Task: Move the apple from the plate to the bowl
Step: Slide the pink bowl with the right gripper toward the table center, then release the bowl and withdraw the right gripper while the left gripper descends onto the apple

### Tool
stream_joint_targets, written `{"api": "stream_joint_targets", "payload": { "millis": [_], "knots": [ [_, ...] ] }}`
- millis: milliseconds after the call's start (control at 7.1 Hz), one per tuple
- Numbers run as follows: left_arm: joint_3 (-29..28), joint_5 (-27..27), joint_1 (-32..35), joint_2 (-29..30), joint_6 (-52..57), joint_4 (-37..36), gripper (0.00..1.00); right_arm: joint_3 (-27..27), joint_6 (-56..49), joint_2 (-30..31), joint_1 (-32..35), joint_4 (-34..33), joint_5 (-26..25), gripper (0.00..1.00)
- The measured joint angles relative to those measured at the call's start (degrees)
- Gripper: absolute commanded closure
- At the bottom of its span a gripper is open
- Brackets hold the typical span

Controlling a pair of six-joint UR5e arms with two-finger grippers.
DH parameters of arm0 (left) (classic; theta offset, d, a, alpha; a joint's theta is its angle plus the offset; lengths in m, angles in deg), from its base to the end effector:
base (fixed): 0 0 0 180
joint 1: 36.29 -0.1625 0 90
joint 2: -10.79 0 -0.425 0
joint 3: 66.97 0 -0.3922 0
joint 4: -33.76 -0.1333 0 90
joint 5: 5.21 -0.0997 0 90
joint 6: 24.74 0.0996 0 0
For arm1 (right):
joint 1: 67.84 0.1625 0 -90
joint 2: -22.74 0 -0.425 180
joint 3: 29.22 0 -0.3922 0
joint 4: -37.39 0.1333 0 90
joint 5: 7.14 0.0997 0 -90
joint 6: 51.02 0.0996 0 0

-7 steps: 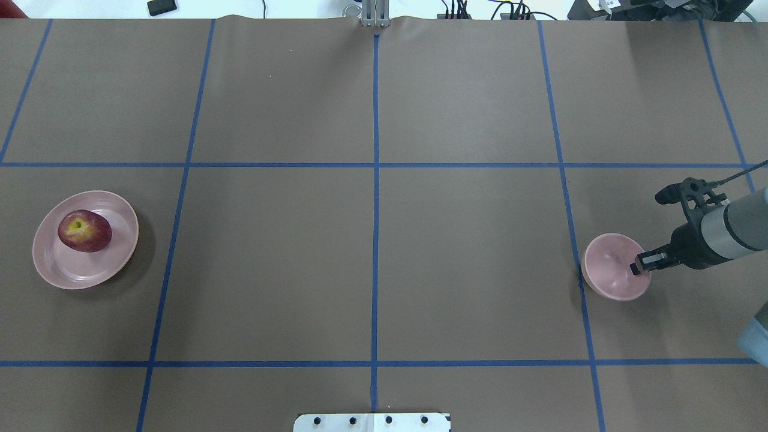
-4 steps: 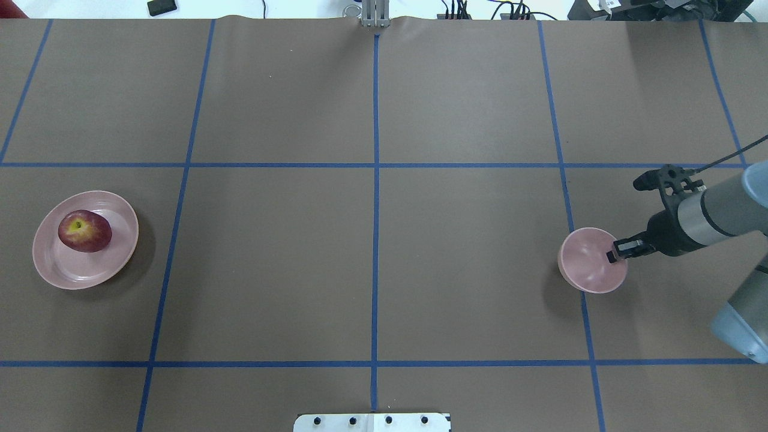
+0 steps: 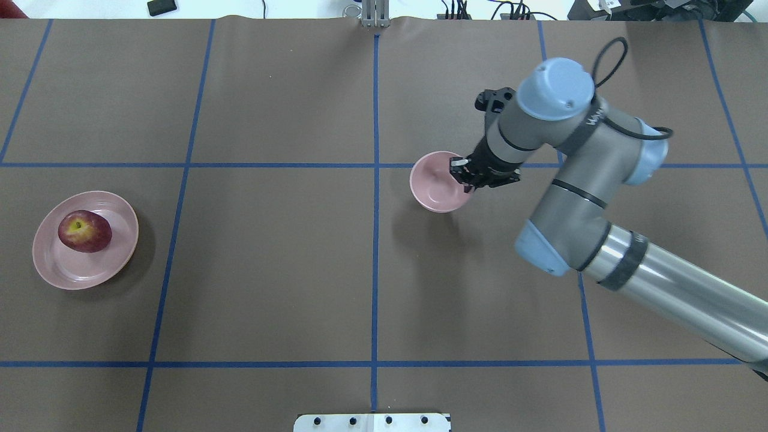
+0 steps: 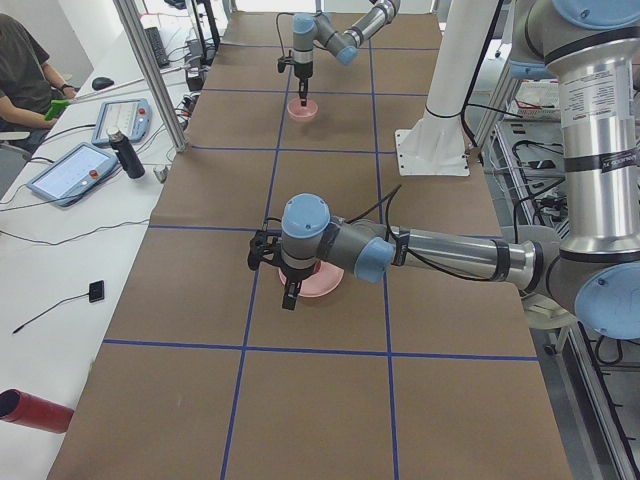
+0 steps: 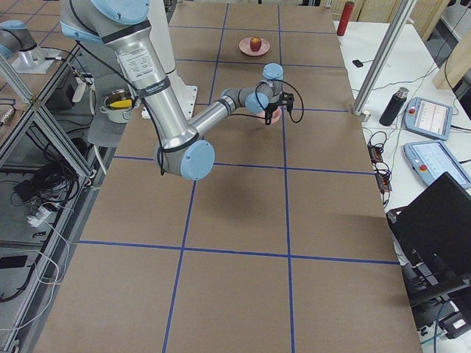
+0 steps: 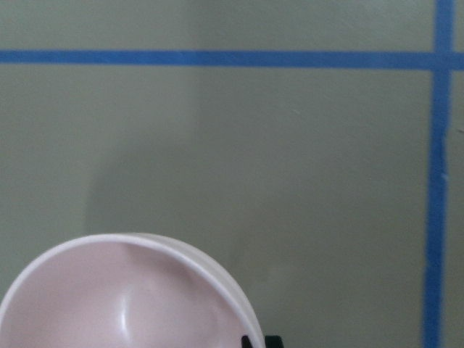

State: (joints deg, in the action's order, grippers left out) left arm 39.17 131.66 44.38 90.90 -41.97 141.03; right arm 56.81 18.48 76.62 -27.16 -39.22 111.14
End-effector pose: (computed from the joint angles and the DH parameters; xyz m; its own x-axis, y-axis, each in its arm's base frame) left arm 0.0108 -0.4395 0.5611 0.6433 0.1123 -0.7574 0.0439 0.9821 0.1829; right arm -0.4861 -0.5314 0.2874 0.6087 0.1166 0.7848 -0.1115 0.9919 -0.0609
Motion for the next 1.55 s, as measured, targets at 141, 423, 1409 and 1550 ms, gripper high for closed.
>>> {"api": "stream_joint_targets", "payload": {
  "millis": [141, 423, 1409, 1550],
  "knots": [
    [0.04, -0.02, -1.43, -0.05, -2.75, 1.54, 0.02, -6.65, 4.18, -5.72, -0.76, 1.76, -1.42, 1.00],
    [0.13, -0.03, -2.82, -0.26, -4.93, 3.17, 0.02, -14.73, 10.80, -11.24, -1.76, 6.35, -3.12, 1.00],
    [-0.26, -7.90, -19.39, 2.12, -25.04, 12.34, 0.03, -15.09, 16.46, -12.86, -1.26, 8.22, -2.54, 0.00],
    [-1.37, -8.97, -21.61, 3.47, -26.03, 12.67, 0.03, -11.00, 15.44, -9.21, -0.12, 8.21, -0.47, 0.00]
  ]
}}
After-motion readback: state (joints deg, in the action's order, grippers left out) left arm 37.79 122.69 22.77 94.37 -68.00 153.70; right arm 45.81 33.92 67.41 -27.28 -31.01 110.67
